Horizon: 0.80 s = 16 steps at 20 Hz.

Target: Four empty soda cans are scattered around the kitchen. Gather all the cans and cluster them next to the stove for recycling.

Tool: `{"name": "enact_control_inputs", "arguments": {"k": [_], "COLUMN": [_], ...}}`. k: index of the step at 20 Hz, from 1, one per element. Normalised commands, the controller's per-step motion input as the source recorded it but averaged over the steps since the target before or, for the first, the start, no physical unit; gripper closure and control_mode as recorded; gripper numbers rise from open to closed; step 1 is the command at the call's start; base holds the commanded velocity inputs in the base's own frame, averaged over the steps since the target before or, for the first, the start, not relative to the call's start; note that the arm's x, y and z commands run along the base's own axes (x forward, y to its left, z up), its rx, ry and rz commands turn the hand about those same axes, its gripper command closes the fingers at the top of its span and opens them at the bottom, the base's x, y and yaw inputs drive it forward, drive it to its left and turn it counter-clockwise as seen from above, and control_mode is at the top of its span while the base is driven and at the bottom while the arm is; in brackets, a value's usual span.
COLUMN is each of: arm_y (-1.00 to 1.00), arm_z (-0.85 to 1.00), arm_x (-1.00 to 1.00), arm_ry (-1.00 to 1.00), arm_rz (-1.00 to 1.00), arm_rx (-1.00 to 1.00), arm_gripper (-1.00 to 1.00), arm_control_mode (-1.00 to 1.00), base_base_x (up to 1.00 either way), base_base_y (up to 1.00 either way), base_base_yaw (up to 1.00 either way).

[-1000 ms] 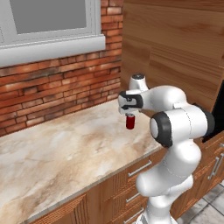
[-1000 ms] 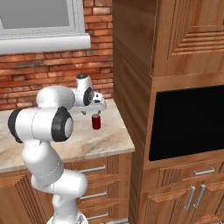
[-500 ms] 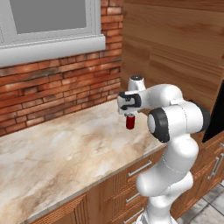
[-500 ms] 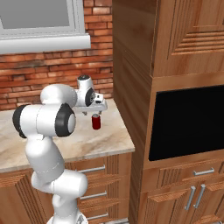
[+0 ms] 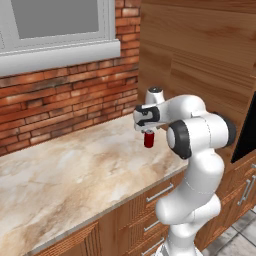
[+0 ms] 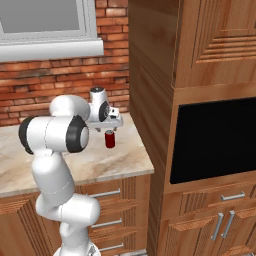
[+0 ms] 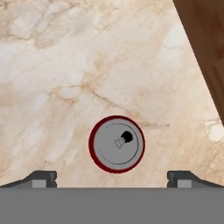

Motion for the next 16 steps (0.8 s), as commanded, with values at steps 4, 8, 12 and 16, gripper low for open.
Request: {"name": "enact_control_inputs", "arguments": {"k": [4,8,12,16], "arm_y": [0.00,0.00,0.00,0.00], "arm_z": [-0.13,-0.16,-0.11,-0.11], "arm_x": [0.04,0.04,0.04,0.06], "arm_ry": [0.00,0.00,0.00,0.00], "arm_rz": [0.00,0.00,0.00,0.00], "arm_rx": [0.00,0.00,0.00,0.00], "arm_gripper": [-1.00,-1.00,-1.00,-1.00], "arm_control_mode": [-1.00,-1.00,-1.00,-1.00], "base_base_x": [0.00,0.00,0.00,0.00], "base_base_y": [0.00,0.00,0.00,0.00], "base_base_yaw": [0.00,0.00,0.00,0.00]}}
